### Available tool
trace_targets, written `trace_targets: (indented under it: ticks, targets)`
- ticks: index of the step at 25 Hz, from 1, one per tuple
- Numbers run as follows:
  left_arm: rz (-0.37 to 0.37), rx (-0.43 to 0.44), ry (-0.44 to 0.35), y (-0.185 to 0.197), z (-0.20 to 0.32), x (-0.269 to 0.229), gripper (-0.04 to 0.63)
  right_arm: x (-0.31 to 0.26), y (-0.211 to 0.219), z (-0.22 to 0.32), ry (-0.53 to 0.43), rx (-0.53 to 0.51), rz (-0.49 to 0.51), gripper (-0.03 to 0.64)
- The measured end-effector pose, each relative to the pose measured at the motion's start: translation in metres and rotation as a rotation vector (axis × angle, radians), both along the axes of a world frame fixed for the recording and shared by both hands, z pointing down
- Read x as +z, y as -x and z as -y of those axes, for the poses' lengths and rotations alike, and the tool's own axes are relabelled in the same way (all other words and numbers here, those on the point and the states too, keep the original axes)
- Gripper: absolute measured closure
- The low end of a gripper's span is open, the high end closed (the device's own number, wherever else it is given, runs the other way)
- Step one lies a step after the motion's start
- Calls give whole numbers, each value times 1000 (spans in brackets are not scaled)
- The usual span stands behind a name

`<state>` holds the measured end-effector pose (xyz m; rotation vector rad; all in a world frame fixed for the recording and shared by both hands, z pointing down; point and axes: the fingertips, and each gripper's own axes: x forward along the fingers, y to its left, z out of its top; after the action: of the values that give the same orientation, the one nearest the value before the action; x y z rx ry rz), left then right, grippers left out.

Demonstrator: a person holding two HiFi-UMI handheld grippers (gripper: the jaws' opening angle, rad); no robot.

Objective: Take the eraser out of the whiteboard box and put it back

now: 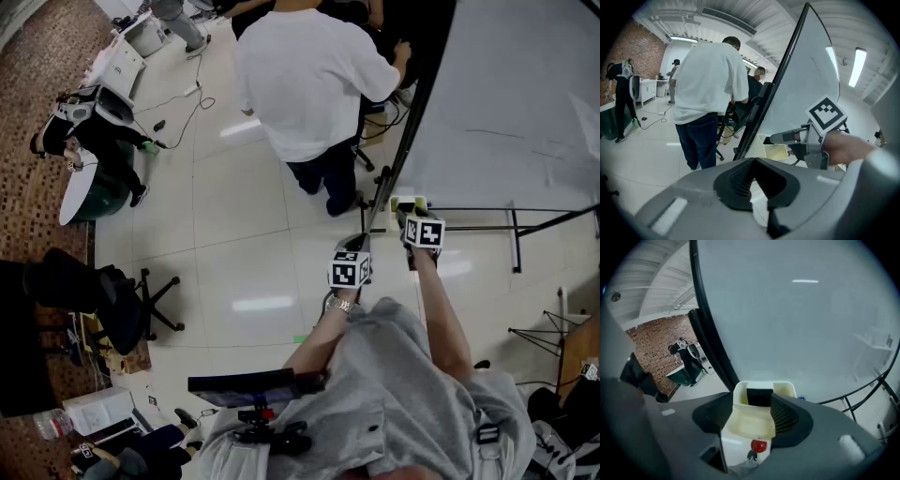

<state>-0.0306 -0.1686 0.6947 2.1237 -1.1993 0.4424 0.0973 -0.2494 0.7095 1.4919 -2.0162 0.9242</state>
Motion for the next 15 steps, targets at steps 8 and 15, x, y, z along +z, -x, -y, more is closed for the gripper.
trace_targets:
  ticks: [8,15]
  targets:
    - [-6,-10,3,-2,26,0,592,9,-13,20,88,34,-101,328]
    - [-3,-15,13,-13,36,9,592,16,-23,31,84,36,-108,328]
